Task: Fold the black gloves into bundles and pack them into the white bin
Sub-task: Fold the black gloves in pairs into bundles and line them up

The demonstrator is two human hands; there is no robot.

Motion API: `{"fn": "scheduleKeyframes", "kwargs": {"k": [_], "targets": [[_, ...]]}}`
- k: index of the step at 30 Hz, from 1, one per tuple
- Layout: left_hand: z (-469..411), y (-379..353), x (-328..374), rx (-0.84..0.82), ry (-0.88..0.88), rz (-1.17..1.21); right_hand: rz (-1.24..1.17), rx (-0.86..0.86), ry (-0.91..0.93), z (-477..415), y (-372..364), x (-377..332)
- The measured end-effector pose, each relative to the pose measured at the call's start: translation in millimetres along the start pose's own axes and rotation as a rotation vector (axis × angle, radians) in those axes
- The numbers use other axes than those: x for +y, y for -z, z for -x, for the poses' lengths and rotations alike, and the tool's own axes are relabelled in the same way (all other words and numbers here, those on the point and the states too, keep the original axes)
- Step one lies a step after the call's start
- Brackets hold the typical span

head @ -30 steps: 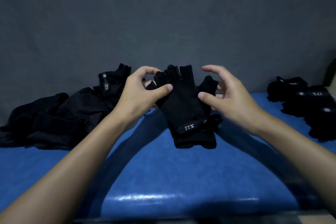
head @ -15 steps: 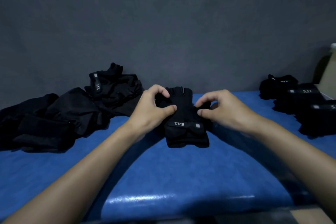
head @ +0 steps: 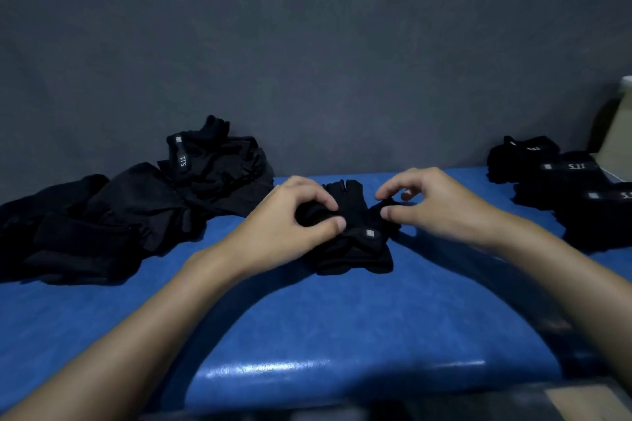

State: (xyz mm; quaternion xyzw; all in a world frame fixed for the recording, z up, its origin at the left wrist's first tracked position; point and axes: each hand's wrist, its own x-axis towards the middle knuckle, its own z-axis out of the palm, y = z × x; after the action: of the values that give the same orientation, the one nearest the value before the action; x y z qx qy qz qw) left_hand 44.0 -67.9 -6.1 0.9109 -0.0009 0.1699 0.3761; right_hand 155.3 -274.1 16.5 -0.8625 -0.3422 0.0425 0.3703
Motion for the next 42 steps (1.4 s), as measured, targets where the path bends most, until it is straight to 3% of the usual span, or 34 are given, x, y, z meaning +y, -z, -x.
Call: {"fn": "scheduleKeyframes", "kwargs": {"k": [6, 9, 14, 16, 19, 25, 31, 42], "targets": [[15, 6, 0, -0.143, -0.050, 0.015, 0.034, -0.164, 0.154, 4, -2, 6], [14, 5, -1, -0.107, -0.068, 0.027, 0.093, -0.137, 0.204, 1, -9, 13], [14, 3, 2, -0.055, -0.098, 0.080, -0.036, -0.008, 0.214, 2, -5, 11], [15, 2, 2, -0.066, -0.101, 0.062, -0.015, -0.036, 0.215, 3, -1, 9], [16, 1, 1, -0.101, -0.117, 0.033, -0.003, -0.092, 0.161, 4, -2, 9], [6, -2, -12, 0.066, -0.072, 0.001, -0.029, 0.078, -0.002, -7, 0, 22], [11, -8, -22, -0.139, 0.079, -0.180, -0.058, 0.038, -0.072, -10, -6, 28], [15, -10, -18, -0.193, 0.051, -0.368, 0.014, 0.085, -0.104, -17, -13, 32]]}}
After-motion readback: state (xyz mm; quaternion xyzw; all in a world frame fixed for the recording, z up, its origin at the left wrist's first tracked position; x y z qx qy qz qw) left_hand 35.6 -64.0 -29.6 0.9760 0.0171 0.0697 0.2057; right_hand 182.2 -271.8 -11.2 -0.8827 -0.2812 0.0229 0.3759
